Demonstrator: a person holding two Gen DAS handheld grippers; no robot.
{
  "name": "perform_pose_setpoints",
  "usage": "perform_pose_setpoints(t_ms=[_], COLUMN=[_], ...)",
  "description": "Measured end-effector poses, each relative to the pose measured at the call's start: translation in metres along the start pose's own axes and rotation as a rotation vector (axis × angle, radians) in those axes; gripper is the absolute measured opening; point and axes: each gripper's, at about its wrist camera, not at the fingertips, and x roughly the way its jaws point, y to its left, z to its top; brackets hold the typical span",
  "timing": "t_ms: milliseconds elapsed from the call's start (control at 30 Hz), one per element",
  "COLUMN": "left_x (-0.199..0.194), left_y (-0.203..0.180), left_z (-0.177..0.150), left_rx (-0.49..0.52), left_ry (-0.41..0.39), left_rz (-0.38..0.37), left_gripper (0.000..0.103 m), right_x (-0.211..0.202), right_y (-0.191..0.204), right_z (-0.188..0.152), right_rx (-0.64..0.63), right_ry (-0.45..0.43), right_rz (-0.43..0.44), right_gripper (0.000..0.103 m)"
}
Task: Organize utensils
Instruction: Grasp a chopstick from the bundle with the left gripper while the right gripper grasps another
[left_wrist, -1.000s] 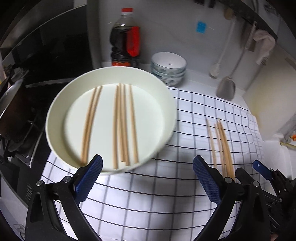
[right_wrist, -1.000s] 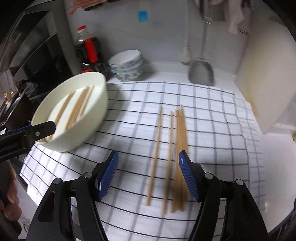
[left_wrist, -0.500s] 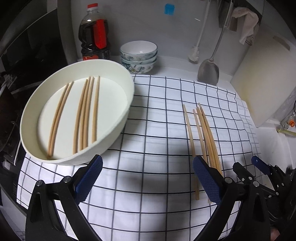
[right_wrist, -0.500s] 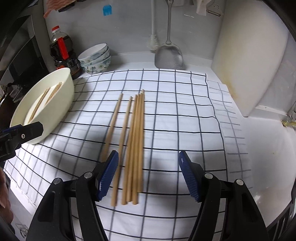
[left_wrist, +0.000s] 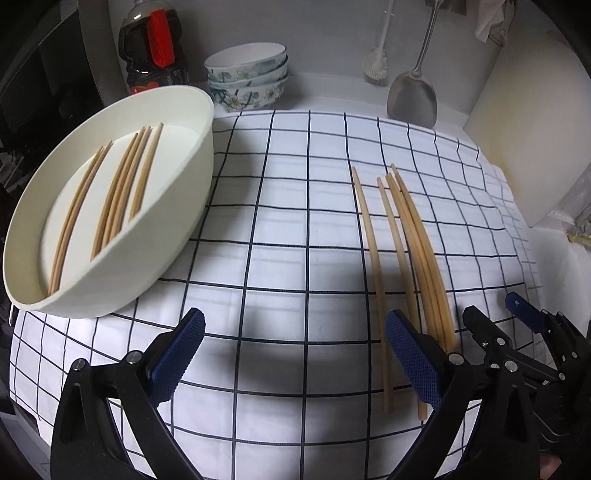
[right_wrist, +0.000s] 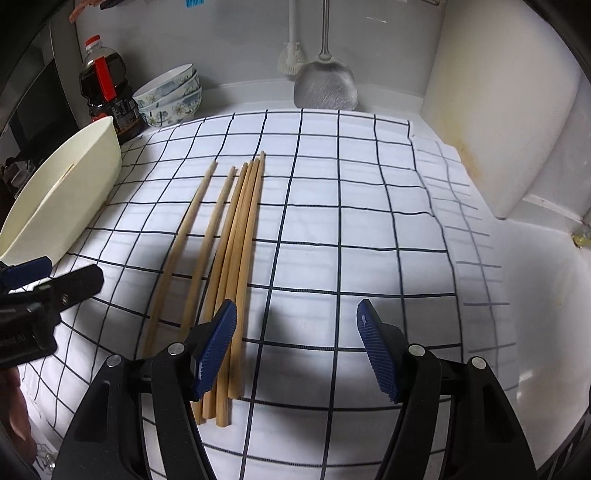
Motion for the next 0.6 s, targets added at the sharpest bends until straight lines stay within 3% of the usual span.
perform_pose_setpoints(t_ms=[600], left_x=[0.024], left_y=[-0.004], left_z=[-0.005], left_rx=[0.006], left_ry=[0.028], left_rz=[0.028], left_gripper=[0.096], right_x=[0.012], right_y=[0.004], right_z=[-0.006], right_rx=[-0.049], right_ry=[-0.01], right_rz=[0.004], right_gripper=[0.065])
